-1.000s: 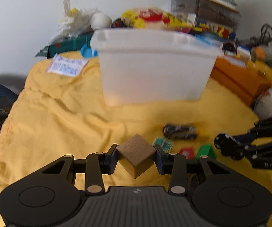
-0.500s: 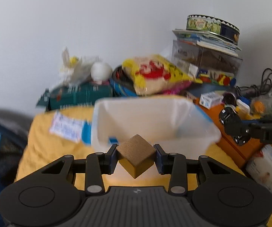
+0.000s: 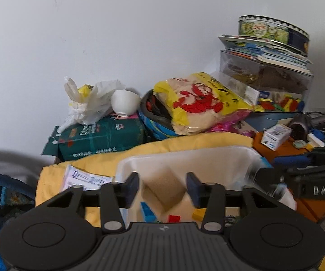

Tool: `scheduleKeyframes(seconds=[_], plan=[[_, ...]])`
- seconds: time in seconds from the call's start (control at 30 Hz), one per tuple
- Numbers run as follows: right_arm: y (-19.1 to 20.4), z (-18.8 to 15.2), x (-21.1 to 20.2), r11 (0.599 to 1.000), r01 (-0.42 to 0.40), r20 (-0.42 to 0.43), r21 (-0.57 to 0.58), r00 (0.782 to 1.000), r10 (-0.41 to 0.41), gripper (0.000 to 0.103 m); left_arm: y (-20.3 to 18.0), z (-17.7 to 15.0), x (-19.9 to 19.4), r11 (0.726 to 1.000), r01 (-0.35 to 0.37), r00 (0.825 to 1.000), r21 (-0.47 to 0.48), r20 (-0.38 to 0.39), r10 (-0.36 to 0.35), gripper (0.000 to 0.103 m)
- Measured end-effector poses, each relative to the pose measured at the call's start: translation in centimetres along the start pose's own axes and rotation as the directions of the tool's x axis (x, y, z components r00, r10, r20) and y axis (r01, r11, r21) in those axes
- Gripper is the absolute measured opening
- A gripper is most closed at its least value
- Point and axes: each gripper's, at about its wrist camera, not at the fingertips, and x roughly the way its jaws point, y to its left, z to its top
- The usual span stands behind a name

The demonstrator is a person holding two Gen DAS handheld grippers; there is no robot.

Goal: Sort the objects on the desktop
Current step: 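Carry the tan cube and white race car over the bin and release both, then grasp the orange brick with the left gripper while the right gripper grasps the dark blue brick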

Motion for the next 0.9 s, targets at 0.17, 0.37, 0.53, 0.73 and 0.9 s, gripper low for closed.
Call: scheduleKeyframes(seconds=[0.17,0.37,0.53,0.73,0.9], plan=[[-0.3,-1.0,0.3,0.999,0.041,0.018,-0.008,0.999,-0.041,0.065,0.8,-1.6,-0.6,1.0,0.008,1.0,-0.001,-0.005,-0.008,0.059],[2.0,-6.2,-4.8,0.996,-0.04,0.05,-0.08,0.998,0.044,0.066,0.9,-8.8,-6.2,0.998,0.066,0.998,0.017,0.005,-0.066,0.059],[4.9,-14.4,-8.1,0.986,-0.093,-0.039,-0.141,0.995,0.088,0.066,0.6,-16.9,-10.3,0.997,0.078,0.993,0.013,-0.09,-0.077,0.059],[7.9,-22.0,-10.0,0.977,-0.164,-0.171,-0.135,0.975,0.14,0.065,-0.5,-24.1,-13.6,0.995,0.1,0.978,-0.004,-0.184,-0.099,0.059],[10.8,-24.9,-10.4,0.951,-0.24,-0.236,-0.196,0.953,0.192,0.063,-2.1,-27.0,-14.1,0.988,0.15,0.963,0.045,-0.232,-0.136,0.059]])
